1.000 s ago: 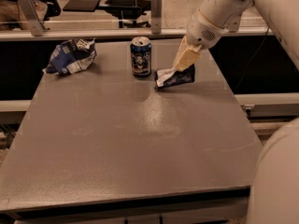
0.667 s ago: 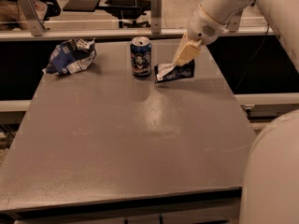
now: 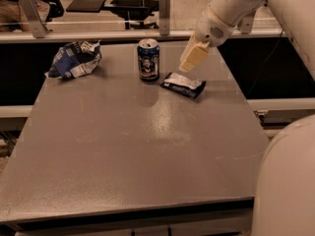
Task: Move rxbar blueberry near pepsi can
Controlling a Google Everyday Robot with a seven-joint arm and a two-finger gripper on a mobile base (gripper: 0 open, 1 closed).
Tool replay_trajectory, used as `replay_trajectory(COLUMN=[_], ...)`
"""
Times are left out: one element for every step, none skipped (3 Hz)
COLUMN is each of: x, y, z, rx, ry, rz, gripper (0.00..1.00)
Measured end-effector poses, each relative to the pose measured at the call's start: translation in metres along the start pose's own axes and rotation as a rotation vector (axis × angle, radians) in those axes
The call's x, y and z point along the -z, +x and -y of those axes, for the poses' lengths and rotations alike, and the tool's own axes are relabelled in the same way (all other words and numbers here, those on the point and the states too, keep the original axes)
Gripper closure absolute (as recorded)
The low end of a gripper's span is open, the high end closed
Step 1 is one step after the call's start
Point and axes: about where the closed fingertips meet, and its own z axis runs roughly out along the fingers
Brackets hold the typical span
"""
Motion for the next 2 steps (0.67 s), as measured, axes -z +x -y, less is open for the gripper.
replay_trajectory(x=[-0.0039,-0.004], y=[-0.0013,-0.0013], z=[0.0018,0.0018], rx=[0.0,0.0], ry=[0.001,0.001], rz=[0.003,0.003], gripper=[0.0,0.0])
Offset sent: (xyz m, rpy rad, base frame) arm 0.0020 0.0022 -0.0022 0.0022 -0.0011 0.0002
